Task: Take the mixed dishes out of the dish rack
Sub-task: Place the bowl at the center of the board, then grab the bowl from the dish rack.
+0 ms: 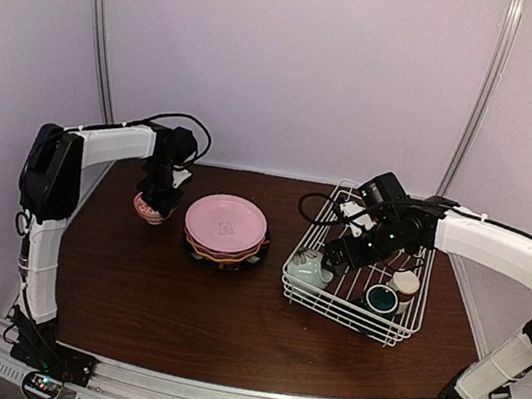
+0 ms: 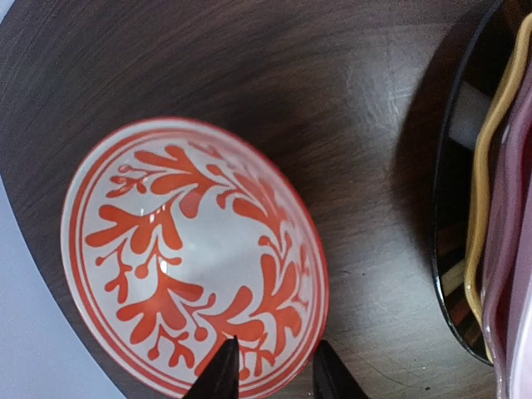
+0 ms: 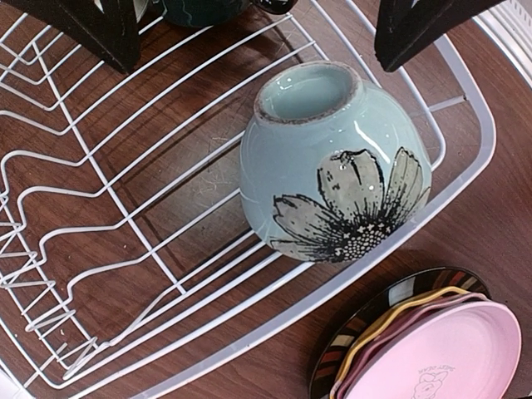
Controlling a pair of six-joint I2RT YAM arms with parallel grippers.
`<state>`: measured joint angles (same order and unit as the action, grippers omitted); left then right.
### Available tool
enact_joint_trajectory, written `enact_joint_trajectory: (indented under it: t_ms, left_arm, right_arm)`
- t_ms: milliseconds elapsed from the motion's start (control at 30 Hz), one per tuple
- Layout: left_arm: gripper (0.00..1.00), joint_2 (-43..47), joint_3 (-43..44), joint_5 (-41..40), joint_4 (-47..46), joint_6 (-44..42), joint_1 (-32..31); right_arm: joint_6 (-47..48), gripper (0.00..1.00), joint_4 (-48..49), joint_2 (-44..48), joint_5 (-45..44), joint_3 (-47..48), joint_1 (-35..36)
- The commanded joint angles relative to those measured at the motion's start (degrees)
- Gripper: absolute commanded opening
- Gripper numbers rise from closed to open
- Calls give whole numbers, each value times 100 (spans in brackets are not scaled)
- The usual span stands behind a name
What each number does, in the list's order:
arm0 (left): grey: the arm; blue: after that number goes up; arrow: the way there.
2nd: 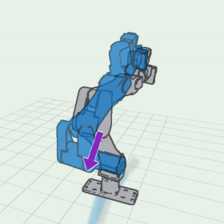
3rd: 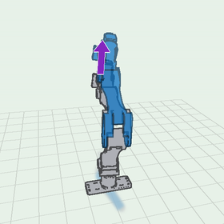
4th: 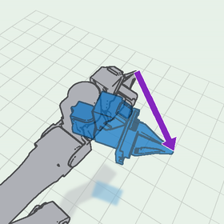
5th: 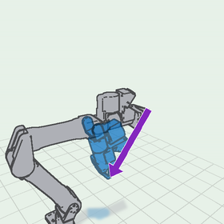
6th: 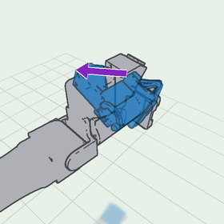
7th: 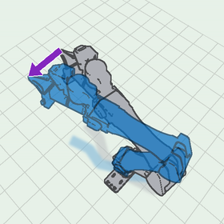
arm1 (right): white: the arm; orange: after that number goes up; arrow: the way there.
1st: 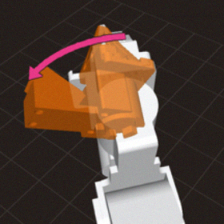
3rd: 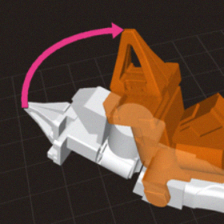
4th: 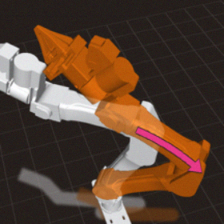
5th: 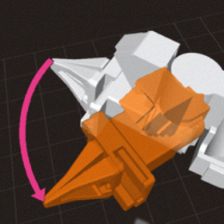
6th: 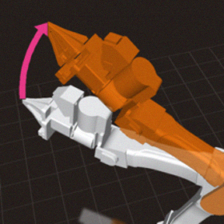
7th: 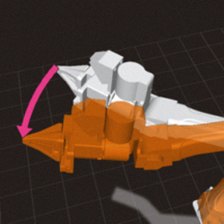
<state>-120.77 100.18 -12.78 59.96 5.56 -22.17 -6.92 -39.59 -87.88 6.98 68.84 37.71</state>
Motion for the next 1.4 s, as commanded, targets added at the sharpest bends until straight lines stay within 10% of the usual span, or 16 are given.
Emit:
enact_joint_trajectory:
  t_ms: [0,567,1033,1367]
  left_arm:
    - [34,-28,171,-58,-3,-51,-31]
    - [48,124,231,-61,-24,14,-50]
    - [96,462,162,-145,-240,123,-52]
    - [97,742,57,-236,-412,238,-50]
  right_arm:
    - [98,100,-118,-88,-195,-37,114]
    - [210,100,-193,-339,-329,135,400]
    - [181,100,-109,-1007,-959,489,536]
    - [86,100,211,-1311,-1559,775,282]
